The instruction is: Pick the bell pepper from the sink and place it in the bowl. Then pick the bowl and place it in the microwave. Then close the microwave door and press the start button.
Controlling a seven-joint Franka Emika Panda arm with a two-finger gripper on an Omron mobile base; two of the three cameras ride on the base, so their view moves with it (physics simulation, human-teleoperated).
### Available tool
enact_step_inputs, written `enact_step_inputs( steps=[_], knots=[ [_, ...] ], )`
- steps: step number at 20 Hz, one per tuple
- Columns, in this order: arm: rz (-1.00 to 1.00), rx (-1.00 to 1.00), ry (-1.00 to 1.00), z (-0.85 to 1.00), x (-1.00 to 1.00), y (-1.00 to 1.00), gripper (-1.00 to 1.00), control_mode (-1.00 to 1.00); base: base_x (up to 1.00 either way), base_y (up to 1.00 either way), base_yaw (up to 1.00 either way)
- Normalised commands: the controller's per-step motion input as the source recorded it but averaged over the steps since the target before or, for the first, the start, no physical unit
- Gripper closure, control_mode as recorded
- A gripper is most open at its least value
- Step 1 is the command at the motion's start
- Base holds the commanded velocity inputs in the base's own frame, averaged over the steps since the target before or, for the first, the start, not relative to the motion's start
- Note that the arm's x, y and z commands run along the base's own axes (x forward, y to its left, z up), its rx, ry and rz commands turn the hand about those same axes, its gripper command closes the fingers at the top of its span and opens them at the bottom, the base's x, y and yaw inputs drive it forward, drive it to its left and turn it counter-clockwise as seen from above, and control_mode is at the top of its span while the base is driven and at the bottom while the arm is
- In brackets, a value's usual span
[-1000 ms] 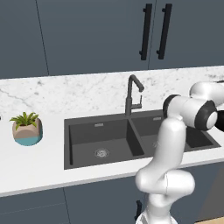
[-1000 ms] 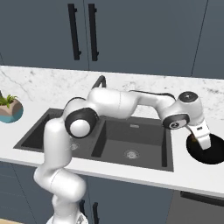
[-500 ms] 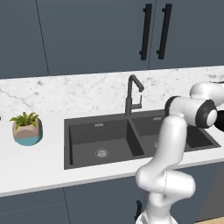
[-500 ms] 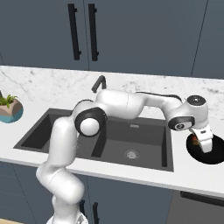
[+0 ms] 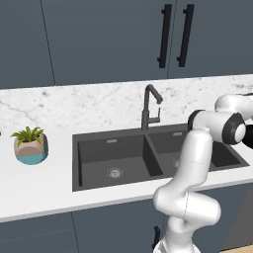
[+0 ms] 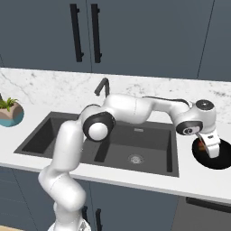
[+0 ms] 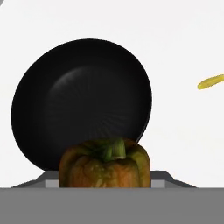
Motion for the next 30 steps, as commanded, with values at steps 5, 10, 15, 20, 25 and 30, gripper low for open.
enact_step_inputs(
  steps=[5,10,15,20,25,30],
  knots=[
    [0.00,0.00,0.03,-0.14,0.24,-0.01,1.00,-1.00,0.00,0.00,0.00],
    [0.00,0.02,0.01,-0.21,0.10,-0.11,1.00,-1.00,0.00,0.00,0.00],
    [0.00,0.05,0.00,-0.28,0.01,-0.11,1.00,-1.00,0.00,0.00,0.00],
    [0.00,0.03,0.01,-0.20,0.04,-0.01,-1.00,-1.00,0.00,0.00,0.00],
    [0.00,0.03,0.02,-0.03,0.11,-0.02,-1.00,-1.00,0.00,0.00,0.00],
    [0.00,0.02,0.00,0.00,0.00,-0.06,-1.00,-1.00,0.00,0.00,0.00]
  ],
)
